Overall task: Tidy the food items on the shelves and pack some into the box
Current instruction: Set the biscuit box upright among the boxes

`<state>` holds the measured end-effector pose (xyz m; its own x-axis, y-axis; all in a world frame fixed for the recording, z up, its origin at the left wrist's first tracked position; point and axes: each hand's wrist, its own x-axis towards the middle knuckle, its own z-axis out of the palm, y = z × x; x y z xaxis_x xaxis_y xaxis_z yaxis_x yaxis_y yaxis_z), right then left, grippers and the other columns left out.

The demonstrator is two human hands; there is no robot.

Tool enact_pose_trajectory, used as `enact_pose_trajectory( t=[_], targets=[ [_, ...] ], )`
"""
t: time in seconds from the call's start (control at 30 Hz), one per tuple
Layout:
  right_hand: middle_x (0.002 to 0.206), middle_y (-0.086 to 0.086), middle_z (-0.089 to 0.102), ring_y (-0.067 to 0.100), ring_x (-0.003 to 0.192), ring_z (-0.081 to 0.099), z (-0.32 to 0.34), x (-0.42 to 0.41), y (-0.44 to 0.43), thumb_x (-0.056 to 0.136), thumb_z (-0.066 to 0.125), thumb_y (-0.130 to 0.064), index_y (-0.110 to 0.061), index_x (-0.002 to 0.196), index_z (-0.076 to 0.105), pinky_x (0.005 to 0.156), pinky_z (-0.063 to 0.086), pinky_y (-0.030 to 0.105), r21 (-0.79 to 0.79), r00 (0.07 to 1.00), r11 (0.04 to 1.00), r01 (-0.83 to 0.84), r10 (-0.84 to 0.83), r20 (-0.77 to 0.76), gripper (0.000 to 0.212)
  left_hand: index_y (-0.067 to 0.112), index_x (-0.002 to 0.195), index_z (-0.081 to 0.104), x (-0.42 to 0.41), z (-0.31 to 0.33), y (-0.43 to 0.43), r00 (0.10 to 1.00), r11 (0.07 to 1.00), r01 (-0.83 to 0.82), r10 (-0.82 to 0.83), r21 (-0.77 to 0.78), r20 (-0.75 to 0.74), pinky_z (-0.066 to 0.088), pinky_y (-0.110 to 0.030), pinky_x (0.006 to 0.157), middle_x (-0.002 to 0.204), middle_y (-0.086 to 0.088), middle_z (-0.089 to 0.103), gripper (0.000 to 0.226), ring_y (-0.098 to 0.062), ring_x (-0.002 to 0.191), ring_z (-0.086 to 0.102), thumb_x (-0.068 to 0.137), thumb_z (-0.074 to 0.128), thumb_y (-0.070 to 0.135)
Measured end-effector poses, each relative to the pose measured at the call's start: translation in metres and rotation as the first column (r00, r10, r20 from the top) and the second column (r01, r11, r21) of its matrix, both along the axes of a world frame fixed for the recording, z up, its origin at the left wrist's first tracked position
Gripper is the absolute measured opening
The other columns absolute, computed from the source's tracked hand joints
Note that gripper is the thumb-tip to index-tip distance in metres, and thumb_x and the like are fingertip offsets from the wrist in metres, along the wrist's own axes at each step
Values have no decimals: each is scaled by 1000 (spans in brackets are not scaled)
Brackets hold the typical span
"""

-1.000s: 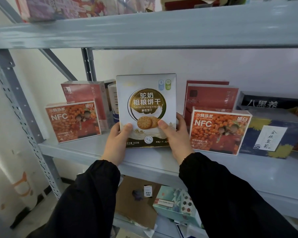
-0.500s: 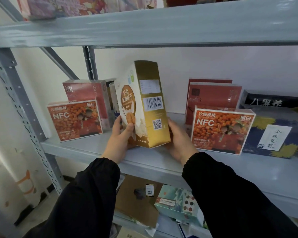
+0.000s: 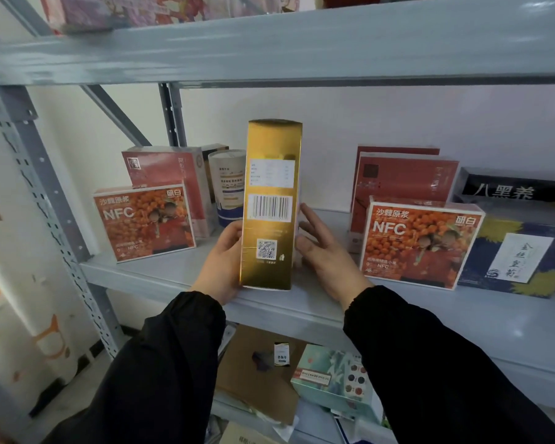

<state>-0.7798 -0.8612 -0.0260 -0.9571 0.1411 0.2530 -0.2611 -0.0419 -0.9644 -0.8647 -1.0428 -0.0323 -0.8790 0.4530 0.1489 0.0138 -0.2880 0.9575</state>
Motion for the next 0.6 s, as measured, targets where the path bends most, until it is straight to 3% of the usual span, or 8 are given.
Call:
enact_pose_trajectory(
  t=[0.07, 0.17, 0.23, 0.3, 0.33, 0.4, 0.53, 0.6],
  targets=[
    [142, -11, 51, 6, 127, 56, -3, -1, 2, 51, 95, -63, -49, 155, 28, 90, 54, 18, 17, 1000, 1000, 9, -9, -6, 124, 22, 113, 65, -2, 1, -1, 996, 999, 24, -27, 40, 81, 61, -30, 70, 85, -3, 79, 16, -21, 82, 73, 108, 50, 19],
    [159, 2, 42, 18, 141, 46, -6, -6, 5, 67, 96, -43, -44, 162, 12, 111, 44, 33, 63, 985, 986, 157, -161, 58, 127, 24, 126, 66, -4, 4, -4, 948, 990, 61, -98, 129, 304, 55, -46, 98, 113, -8, 78, 45, -32, 110, 70, 103, 42, 56],
    [161, -3, 41, 17, 145, 42, -7, -10, 8, 60, 94, -61, -41, 161, 23, 120, 36, 43, 112, 961, 962, 250, -260, 93, 125, 23, 140, 60, -6, 1, -4, 948, 985, 71, -115, 155, 296, 54, -52, 101, 126, -11, 74, 74, -31, 116, 70, 83, 56, 71],
    [149, -3, 55, 15, 134, 55, -9, -14, 11, 56, 89, -74, -31, 147, 51, 117, 44, 46, 176, 942, 935, 306, -325, 88, 107, 19, 140, 61, -9, -3, -4, 960, 980, 62, -111, 189, 259, 62, -49, 90, 123, -12, 75, 97, -29, 108, 74, 61, 79, 74],
    [138, -2, 63, 15, 125, 61, -9, -14, 11, 61, 88, -70, -30, 134, 61, 111, 49, 47, 176, 934, 926, 334, -351, 70, 87, 18, 140, 61, -9, -3, -4, 962, 976, 44, -99, 213, 255, 63, -48, 86, 122, -12, 75, 98, -29, 107, 75, 61, 80, 72],
    [122, -1, 70, 16, 110, 69, -11, -14, 12, 72, 89, -54, -27, 116, 63, 102, 56, 47, 112, 927, 923, 369, -375, 36, 58, 16, 147, 56, -12, -5, -5, 955, 966, 18, -93, 256, 283, 59, -50, 91, 127, -14, 73, 88, -31, 114, 72, 75, 64, 66],
    [114, 5, 69, 14, 93, 72, -8, -16, 10, 57, 89, -53, -25, 106, 50, 88, 60, 44, -114, 941, 934, 338, -337, 27, 68, 17, 148, 54, -16, -2, -2, 937, 953, 31, -133, 302, 323, 50, -52, 103, 136, -17, 67, 82, -36, 126, 65, 81, 55, 64],
    [119, 9, 67, 20, 99, 73, -6, -18, 8, 56, 88, -48, -25, 110, 48, 90, 58, 47, -206, 957, 935, 289, -286, 46, 71, 18, 148, 54, -18, -3, -3, 925, 944, 28, -150, 330, 350, 50, -53, 101, 138, -17, 66, 81, -37, 127, 64, 82, 57, 64]
  ],
)
